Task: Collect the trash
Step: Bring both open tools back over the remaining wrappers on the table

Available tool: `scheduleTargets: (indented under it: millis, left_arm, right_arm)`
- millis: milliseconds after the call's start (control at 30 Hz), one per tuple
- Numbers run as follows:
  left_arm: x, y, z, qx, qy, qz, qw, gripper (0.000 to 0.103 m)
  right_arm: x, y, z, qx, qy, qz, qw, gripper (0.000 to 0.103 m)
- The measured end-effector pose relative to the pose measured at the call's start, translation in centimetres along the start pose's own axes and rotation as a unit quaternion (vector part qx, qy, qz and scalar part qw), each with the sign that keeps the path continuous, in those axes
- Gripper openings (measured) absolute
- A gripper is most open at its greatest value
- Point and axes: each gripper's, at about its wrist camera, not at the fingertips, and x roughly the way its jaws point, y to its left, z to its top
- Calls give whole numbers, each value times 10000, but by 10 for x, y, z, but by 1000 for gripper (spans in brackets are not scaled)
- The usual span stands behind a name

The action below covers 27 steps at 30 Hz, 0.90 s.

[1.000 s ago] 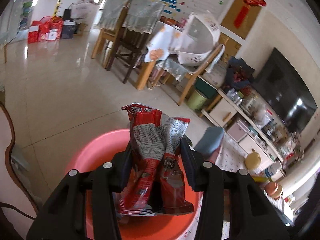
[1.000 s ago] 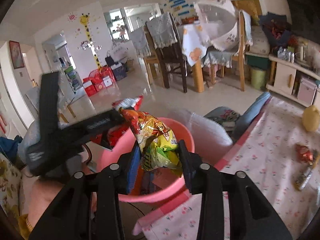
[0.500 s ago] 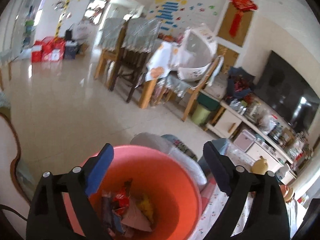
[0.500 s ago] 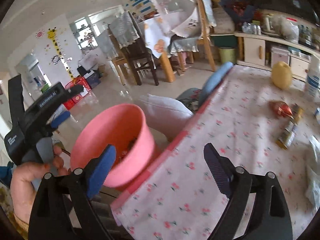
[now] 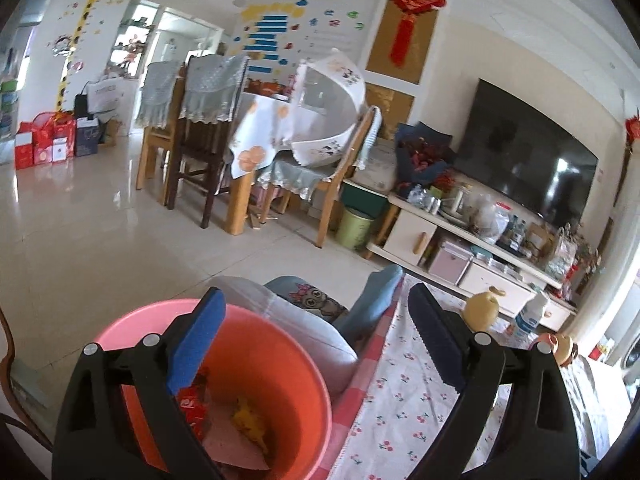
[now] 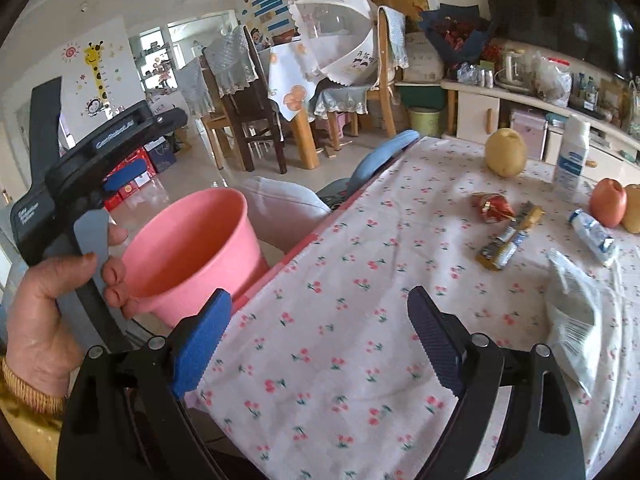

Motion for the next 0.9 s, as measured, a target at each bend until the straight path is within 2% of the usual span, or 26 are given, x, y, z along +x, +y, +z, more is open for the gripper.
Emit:
scheduleTargets:
  millis: [267, 567, 900]
  left_arm:
    - [-2, -26, -8, 245, 54, -47, 9997, 93]
    - [-3, -66, -29, 979, 117, -250, 9948, 93]
    - [-8, -104, -45, 1263, 91, -499, 9907, 93]
  right_arm:
    - [-27, -19, -14, 49, -125, -198, 9997, 89]
    - [-56, -44, -22, 179, -300, -373, 9987, 90]
    - [-86, -77, -29, 333, -528, -488, 9969, 93]
